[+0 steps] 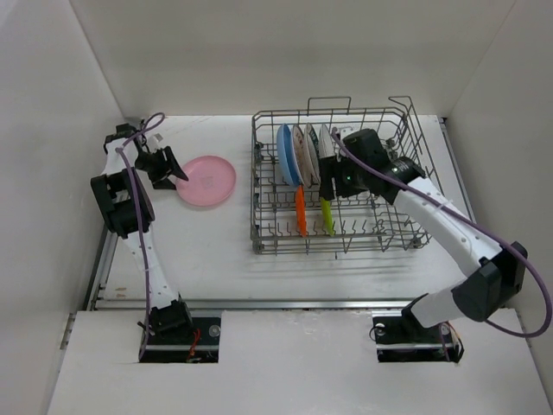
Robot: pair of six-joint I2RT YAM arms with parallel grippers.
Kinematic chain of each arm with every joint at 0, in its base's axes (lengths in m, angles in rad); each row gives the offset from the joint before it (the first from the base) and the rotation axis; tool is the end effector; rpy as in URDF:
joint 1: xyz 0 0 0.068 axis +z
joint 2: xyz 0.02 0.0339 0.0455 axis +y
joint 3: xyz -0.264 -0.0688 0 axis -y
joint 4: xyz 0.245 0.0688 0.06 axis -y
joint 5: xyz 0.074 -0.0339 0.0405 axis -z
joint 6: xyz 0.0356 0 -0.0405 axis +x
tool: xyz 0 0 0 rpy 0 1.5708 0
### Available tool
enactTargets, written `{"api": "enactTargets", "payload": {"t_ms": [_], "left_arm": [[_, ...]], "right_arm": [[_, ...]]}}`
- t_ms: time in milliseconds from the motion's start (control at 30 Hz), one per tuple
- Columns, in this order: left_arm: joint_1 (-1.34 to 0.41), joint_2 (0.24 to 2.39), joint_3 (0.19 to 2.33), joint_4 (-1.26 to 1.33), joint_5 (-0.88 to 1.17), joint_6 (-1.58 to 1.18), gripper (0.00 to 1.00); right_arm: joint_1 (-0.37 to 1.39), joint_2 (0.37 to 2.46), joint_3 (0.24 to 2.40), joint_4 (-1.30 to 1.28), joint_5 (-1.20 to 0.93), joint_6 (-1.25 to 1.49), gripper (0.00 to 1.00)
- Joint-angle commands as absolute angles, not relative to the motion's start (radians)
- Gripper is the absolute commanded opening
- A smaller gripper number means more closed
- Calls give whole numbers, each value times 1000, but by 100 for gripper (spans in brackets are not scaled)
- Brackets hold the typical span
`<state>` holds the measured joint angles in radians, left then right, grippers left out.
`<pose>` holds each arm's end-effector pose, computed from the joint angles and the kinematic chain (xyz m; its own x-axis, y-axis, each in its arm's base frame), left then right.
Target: Unload the plates from the dish rack
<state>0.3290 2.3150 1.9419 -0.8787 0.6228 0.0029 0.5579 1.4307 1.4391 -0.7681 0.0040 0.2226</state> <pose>0.4620 0.1358 0.1766 -0.8989 -0.3044 -0.3152 -0.0867 0.8287 -0.5530 0.2606 0.1625 0.3615 -0.6862 -0.1680 -0.7078 -0.3850 0.9094 0.1574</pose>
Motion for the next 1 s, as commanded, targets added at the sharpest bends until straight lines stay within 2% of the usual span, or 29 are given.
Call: {"api": "enactTargets", "payload": {"t_ms": [0,133,167,233,267,300,367,400,500,700,967], "left_arm": [[330,2298,2009,-907,624,8,52],[330,2246,2031,-916,589,8,64],[330,2232,2031,-916,571,8,72],[330,2185,2040,-916,561,18,72],[330,2166,2051,-905,542,18,80],[330,2146,2051,-905,532,8,82],[321,2083,2051,-881,522,-1,84],[307,2062,2051,-862,508,-2,93],[258,1991,2078,-862,473,24,96],[89,1970,2221,-1040,472,162,98],[-155,1918,2230,-1158,359,305,98]], "right_arm": [[563,1477,1372,-802,-20,270,71],[563,1486,1324,-767,-9,293,63],[563,1496,1324,-752,-24,293,61],[563,1496,1313,-729,-64,293,49],[563,1496,1313,-720,-64,293,42],[563,1496,1324,-719,-46,307,23],[563,1496,1344,-719,-20,307,7],[563,1496,1356,-733,-9,307,2],[563,1466,1437,-777,47,307,0],[563,1407,1604,-837,212,327,0],[572,1350,1710,-916,307,316,0]]}}
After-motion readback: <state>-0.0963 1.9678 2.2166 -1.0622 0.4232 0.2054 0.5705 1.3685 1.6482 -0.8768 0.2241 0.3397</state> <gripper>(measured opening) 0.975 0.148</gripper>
